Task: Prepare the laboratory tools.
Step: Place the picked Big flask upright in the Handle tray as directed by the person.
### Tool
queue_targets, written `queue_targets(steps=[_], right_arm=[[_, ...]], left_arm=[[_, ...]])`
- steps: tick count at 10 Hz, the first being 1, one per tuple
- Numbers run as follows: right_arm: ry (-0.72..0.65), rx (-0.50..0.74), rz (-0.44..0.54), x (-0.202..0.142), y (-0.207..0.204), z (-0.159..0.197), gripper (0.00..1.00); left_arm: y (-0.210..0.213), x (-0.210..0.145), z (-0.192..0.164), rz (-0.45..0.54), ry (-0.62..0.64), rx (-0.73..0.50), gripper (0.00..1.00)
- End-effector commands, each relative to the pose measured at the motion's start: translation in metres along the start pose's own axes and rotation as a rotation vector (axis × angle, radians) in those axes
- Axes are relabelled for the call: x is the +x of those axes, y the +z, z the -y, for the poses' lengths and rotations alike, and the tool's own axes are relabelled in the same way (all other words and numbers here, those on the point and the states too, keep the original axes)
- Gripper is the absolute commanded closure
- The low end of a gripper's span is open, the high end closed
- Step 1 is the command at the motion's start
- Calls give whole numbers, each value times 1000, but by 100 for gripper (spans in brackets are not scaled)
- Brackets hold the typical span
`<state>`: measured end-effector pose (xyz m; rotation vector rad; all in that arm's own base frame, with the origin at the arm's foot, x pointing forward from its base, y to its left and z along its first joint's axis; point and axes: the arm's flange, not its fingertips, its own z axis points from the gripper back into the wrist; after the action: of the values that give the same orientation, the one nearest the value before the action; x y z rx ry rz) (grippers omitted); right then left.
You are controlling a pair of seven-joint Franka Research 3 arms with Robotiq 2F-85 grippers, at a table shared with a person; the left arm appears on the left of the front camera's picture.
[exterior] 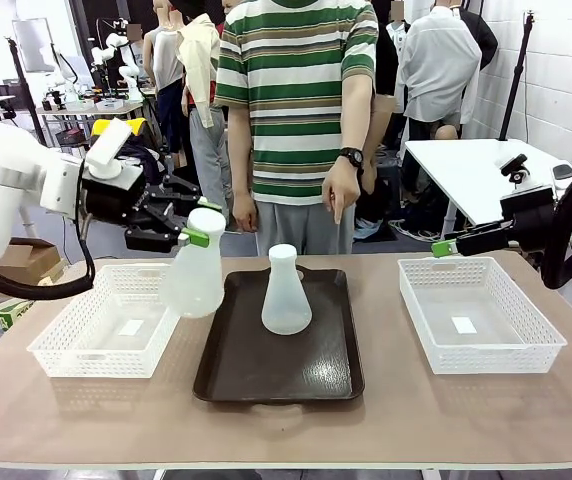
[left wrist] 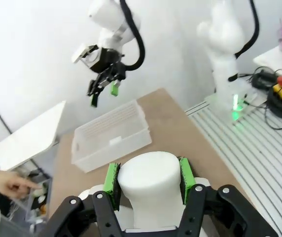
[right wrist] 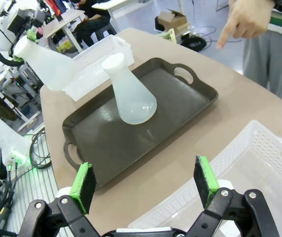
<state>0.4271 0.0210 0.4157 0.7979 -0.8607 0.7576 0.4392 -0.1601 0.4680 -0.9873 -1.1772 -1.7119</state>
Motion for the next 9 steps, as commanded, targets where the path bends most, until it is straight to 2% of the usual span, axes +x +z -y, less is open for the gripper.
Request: queue_targets(steps=[1, 5, 9], right_arm=[[0, 0, 0, -1, 0, -1, 0], [0, 0, 0, -1, 0, -1, 0], [0, 0, 0, -1, 0, -1, 0]], left_arm=[[-7, -19, -20, 59, 23, -32, 100], [-49, -67, -37, 181, -7, -94, 100], [-75, -106, -39, 199, 16, -192, 100]])
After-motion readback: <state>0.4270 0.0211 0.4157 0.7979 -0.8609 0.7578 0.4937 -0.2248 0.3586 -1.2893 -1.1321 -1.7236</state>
